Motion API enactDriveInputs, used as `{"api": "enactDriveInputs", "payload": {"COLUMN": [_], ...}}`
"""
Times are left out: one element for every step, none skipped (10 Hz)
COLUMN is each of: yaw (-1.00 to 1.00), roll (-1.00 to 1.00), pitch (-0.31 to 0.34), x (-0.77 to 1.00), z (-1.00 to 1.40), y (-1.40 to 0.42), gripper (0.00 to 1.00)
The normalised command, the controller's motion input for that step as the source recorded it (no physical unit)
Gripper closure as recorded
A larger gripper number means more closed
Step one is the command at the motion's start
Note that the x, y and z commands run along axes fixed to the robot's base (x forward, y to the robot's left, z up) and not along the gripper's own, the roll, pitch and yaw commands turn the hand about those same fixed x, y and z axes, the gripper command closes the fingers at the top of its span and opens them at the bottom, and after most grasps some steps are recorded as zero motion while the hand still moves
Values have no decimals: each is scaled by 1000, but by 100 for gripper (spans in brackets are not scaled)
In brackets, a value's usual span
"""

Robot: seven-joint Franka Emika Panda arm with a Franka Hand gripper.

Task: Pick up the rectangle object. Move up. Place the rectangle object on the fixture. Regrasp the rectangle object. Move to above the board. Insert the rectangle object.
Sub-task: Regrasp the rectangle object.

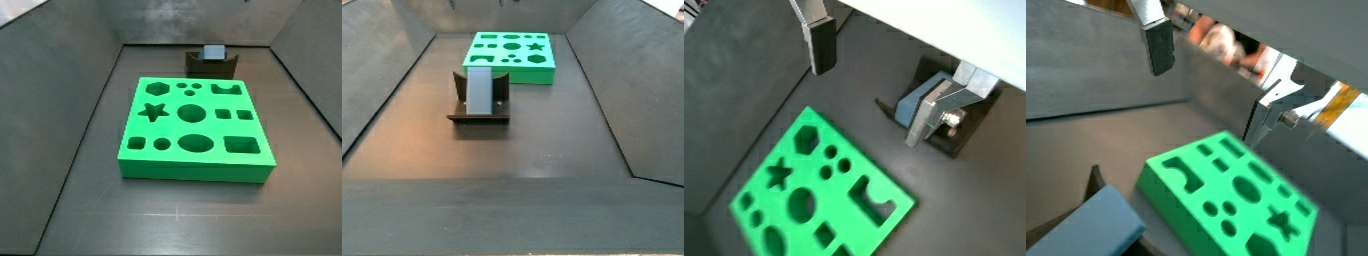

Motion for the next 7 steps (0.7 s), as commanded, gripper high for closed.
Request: {"api": "enactDriveInputs", "payload": {"yaw": [33, 33, 34, 34, 35, 36, 37], "roll": [1000, 1000, 1000, 1000, 1000, 1000, 1000], "pitch": [28, 30, 25, 21, 14, 7, 1], "x": [-13, -11, -19, -27, -34, -32, -26], "z": [0, 22, 14, 4, 6, 6, 1], "y": [-21, -12, -32, -33, -26, -21, -24], "gripper": [0, 0, 0, 0, 0, 0, 0]}}
